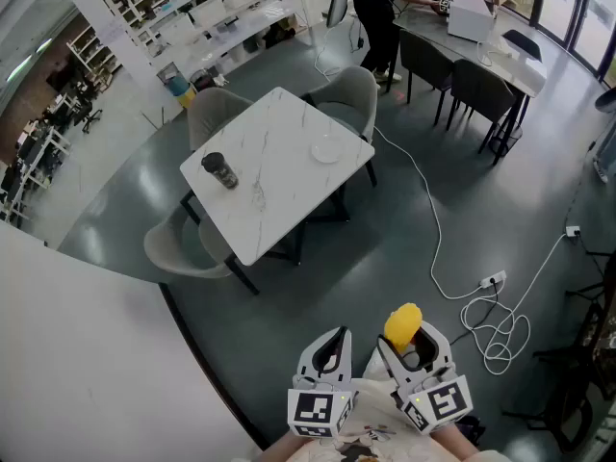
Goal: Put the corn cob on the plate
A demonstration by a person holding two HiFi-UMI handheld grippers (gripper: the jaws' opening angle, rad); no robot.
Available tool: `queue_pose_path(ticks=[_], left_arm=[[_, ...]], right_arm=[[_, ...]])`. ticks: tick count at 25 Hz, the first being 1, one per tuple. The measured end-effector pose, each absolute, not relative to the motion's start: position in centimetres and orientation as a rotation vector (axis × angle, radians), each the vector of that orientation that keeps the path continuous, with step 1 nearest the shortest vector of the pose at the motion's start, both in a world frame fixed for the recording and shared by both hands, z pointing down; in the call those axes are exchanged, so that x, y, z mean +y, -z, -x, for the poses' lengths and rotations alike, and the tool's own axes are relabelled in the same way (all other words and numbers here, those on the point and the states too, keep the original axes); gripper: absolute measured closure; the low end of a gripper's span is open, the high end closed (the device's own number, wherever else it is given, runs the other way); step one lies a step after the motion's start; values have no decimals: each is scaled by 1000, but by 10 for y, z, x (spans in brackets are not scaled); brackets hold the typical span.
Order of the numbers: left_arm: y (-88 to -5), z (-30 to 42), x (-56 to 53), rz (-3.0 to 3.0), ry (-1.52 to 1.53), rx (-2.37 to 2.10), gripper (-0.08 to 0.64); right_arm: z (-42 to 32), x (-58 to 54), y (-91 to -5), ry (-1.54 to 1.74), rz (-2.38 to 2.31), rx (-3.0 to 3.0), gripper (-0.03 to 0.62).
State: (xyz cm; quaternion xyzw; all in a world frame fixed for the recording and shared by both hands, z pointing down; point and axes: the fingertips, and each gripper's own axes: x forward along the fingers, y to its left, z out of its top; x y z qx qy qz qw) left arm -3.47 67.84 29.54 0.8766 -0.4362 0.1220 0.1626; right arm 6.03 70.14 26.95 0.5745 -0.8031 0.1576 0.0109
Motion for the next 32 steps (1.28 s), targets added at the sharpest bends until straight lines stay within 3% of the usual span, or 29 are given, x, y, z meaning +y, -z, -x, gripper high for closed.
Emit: queue_pose_path(ticks=[22,32], left_arm=[[-316,20,706,-2448,-425,-1237,552],[-320,24,666,-2460,-413,-1217,552]], right_arm=[[-63,732,-273,-451,-1678,-2614,357],[-58,690,-285,-486,-1676,-2564,357]])
